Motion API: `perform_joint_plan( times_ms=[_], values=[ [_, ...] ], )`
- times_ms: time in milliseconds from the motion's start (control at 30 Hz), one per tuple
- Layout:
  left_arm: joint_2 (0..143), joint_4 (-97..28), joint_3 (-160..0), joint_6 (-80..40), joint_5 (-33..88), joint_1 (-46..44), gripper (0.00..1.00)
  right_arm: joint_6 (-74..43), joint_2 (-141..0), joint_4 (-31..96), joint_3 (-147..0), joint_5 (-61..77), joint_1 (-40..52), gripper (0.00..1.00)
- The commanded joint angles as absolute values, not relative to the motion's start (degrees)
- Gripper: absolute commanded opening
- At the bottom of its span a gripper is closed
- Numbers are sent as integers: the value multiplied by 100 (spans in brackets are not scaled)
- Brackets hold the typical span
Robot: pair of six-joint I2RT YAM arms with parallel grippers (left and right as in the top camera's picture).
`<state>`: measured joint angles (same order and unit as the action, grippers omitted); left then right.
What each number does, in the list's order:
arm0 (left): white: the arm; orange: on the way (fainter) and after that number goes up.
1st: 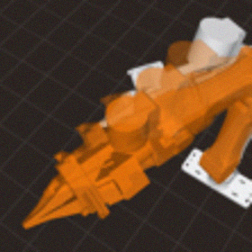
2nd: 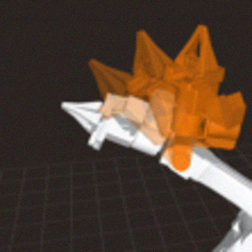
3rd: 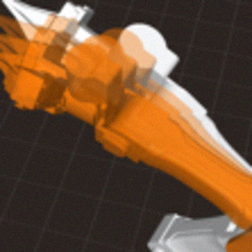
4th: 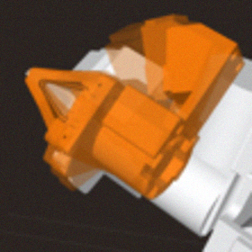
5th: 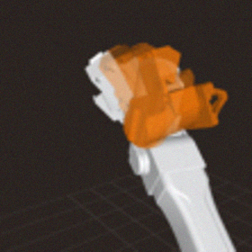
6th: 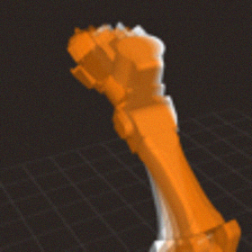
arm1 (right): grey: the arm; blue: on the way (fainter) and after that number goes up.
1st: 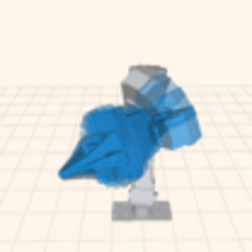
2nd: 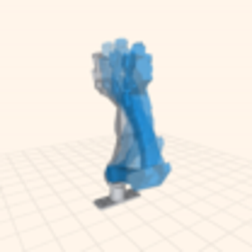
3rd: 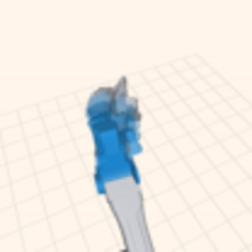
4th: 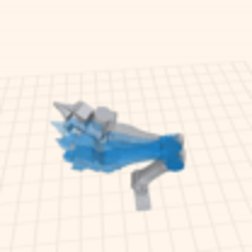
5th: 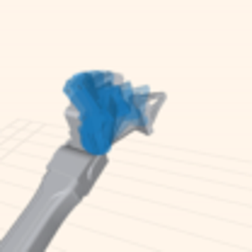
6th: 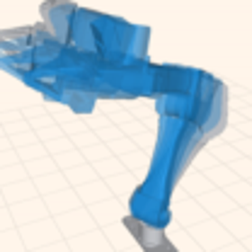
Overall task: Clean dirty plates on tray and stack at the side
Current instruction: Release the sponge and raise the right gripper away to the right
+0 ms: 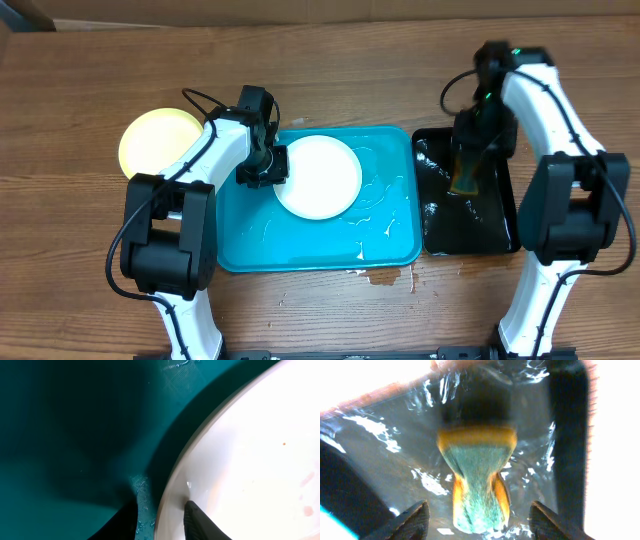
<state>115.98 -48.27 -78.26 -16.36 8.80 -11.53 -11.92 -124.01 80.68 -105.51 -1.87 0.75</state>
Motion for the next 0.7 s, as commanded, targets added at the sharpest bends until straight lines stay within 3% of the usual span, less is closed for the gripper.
perform_joint_plan(
  times_ms=[0,33,67,167,200,667],
  values=[
    [11738,-4886,-7736,-1627,751,-1170,33,-1197,-12193,8176,-11463,-163,-552,92],
    [11738,-4886,-7736,-1627,751,-1170,32,-1201,-12193,8152,-11559,-158,-696,99],
    [11738,-4886,-7736,-1627,753,-1170,30,-1219,-12193,8134,-11625,-152,-895,100],
    [11738,-4882,-7738,-1625,753,-1170,6,-1214,-12195,8123,-11631,-141,-1492,100],
    [11736,-4884,-7745,-1625,751,-1170,4,-1214,-12195,8112,-11631,-141,-1625,100],
    [11128,-5645,-8799,-1629,-266,-1232,4,-1214,-12195,7824,-11631,-139,-2418,100]
  ],
)
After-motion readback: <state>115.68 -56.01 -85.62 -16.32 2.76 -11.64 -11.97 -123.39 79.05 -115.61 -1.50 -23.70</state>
